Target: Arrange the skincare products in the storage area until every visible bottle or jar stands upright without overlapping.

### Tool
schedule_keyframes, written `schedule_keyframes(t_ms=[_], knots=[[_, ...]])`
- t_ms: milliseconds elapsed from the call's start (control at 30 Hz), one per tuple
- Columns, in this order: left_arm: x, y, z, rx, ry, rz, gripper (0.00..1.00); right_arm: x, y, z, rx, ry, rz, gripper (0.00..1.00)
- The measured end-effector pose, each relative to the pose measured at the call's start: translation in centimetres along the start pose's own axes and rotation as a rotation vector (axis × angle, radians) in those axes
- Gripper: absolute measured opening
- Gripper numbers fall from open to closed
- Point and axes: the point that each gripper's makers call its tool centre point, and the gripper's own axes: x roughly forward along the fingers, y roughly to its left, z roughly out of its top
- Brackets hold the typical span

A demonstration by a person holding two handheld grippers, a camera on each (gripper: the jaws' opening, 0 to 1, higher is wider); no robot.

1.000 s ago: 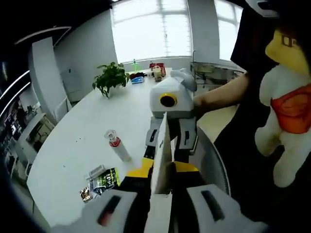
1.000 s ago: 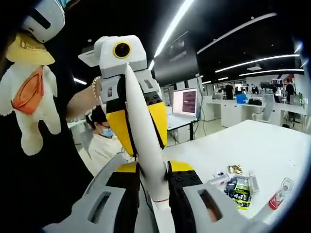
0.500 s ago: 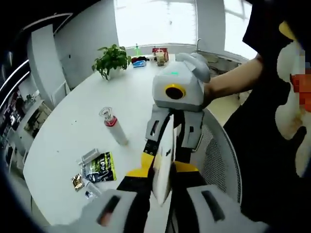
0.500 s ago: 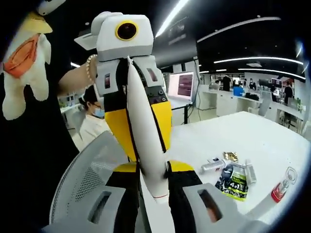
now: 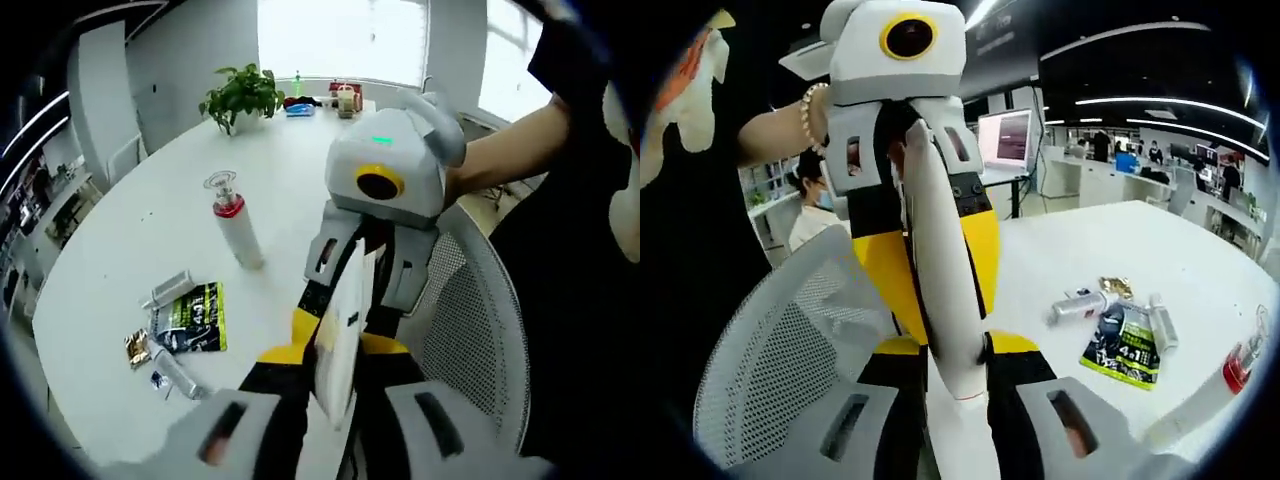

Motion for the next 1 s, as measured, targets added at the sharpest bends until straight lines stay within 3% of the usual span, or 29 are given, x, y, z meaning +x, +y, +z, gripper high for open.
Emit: schedule_keyframes(t_ms=[167,533,1000], knots=[[1.2,0.4,-0.8,0.002,0.002,-0.012,0.17,0.3,-0.7,-1.5,0.009,0.031,-0.011,0.21],[2.3,0.7,-1.8,-0.011,0.015,-0.031,0.17,1.1,-1.1,-2.9,0.030,0.077,-0.021,0.22],[3.0,1.3,-2.4,-0.023,0.007,-0.044,0.16,1.3,-1.5,-3.6,0.040,0.094,-0.030,0.22]])
